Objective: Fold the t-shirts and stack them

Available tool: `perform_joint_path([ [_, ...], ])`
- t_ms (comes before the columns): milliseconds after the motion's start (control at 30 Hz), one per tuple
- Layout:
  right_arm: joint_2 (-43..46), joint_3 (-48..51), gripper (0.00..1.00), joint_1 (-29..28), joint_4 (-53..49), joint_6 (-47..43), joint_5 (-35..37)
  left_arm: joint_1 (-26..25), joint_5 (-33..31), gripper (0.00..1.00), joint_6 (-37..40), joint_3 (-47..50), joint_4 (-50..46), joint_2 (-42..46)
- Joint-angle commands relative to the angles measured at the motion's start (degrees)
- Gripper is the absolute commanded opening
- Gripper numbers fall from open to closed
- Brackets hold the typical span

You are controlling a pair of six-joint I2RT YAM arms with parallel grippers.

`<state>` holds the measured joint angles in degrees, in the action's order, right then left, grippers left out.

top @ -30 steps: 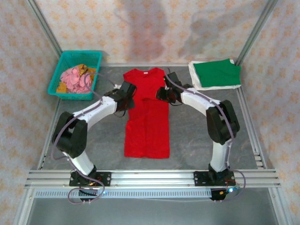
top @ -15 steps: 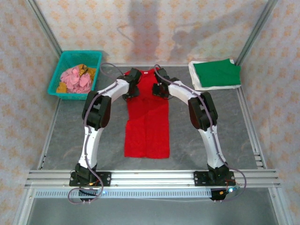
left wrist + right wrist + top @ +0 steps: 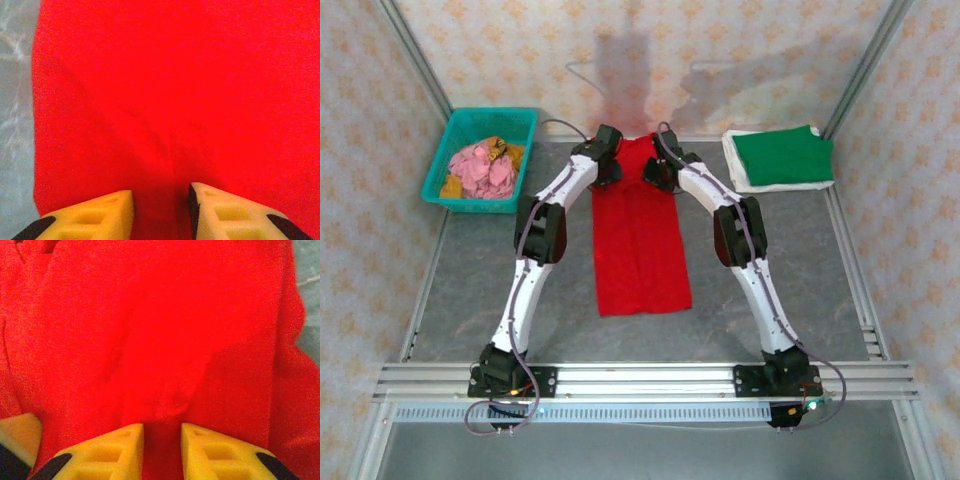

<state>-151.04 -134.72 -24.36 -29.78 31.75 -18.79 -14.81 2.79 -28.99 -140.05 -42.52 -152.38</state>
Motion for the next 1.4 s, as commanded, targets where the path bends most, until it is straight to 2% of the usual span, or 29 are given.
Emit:
perform_joint_path([
  [0, -0.3, -1.5, 0.29, -0.3, -3.7, 3.0, -2.8, 1.0, 3.7, 0.36, 2.6, -6.1, -5.9, -5.3],
  [167, 8.5, 1.5, 0.35, -0.3, -3.5, 3.0, -6.3, 1.9, 5.2, 0.43, 3.6, -9.2, -6.3, -1.8],
  [267, 17.1, 5.4, 0.4, -0.6, -4.5, -0.1, -6.8, 1.7, 5.0, 0.47, 3.7, -8.2, -8.6, 5.1],
  [333, 24.5, 9.7, 0.45, -1.2, -5.2, -3.1, -4.8, 1.3, 4.3, 0.49, 3.6, -2.9, -8.6, 12.8],
  [400, 32.3, 16.4, 0.49, -2.1, -5.2, -6.5, -3.1, 0.8, 3.8, 0.51, 3.3, 8.7, -4.4, 24.2],
  [467, 42.2, 27.4, 0.58, -2.9, -3.8, -9.5, 0.3, -0.2, 3.8, 0.53, 2.4, 27.9, 5.2, 40.2],
  [500, 47.2, 33.8, 0.7, -3.4, -1.3, -10.1, 1.7, -0.8, 4.2, 0.54, 2.4, 37.3, 10.7, 48.0],
  [533, 53.6, 43.2, 0.9, -3.9, 4.3, -9.8, 3.5, -1.4, 3.9, 0.57, 2.4, 48.1, 16.7, 56.4],
  [567, 60.4, 54.8, 0.99, -3.9, 13.3, -6.7, 4.1, -2.2, 2.7, 0.69, 2.1, 58.3, 21.6, 64.3],
  [600, 65.4, 65.6, 0.99, -3.5, 21.9, -2.7, 3.8, -2.6, 2.0, 0.77, 1.4, 66.8, 24.8, 70.4],
  [667, 76.7, 87.1, 0.99, -1.1, 38.9, 5.9, 0.5, -2.2, 3.0, 0.8, -1.2, 83.3, 29.7, 82.8],
  [700, 80.1, 93.7, 0.93, -0.1, 44.6, 7.0, -2.5, -2.0, 3.6, 0.8, -2.7, 88.0, 29.6, 87.2],
  [733, 82.8, 98.2, 0.83, 0.0, 43.1, 6.6, -3.4, -1.9, 4.4, 0.78, -3.9, 93.5, 28.1, 91.8],
  [767, 85.9, 98.8, 0.76, -1.2, 35.3, 3.6, -2.7, -1.8, 6.1, 0.75, -4.3, 97.4, 25.7, 95.8],
  [833, 88.2, 98.3, 0.71, -5.6, 23.8, -2.3, 0.9, -1.8, 9.3, 0.71, -5.6, 102.6, 20.5, 102.1],
  [900, 89.8, 99.3, 0.63, -6.6, 20.1, -3.4, -0.4, -1.9, 13.8, 0.68, -7.4, 107.4, 17.4, 107.0],
  [967, 92.2, 103.3, 0.61, -6.8, 22.7, -1.9, -1.3, -2.4, 16.7, 0.65, -9.7, 111.9, 16.1, 110.4],
  [1067, 92.1, 106.9, 0.6, -6.8, 26.5, 0.4, -3.4, -3.8, 17.5, 0.64, -12.2, 115.8, 14.9, 111.6],
  [1200, 87.9, 108.2, 0.54, -7.7, 30.1, 2.2, -7.3, -6.7, 16.2, 0.61, -14.2, 118.1, 16.1, 109.9],
  [1367, 85.2, 110.6, 0.5, -8.7, 34.5, 4.2, -8.5, -8.2, 15.9, 0.55, -13.9, 118.5, 20.2, 104.8],
])
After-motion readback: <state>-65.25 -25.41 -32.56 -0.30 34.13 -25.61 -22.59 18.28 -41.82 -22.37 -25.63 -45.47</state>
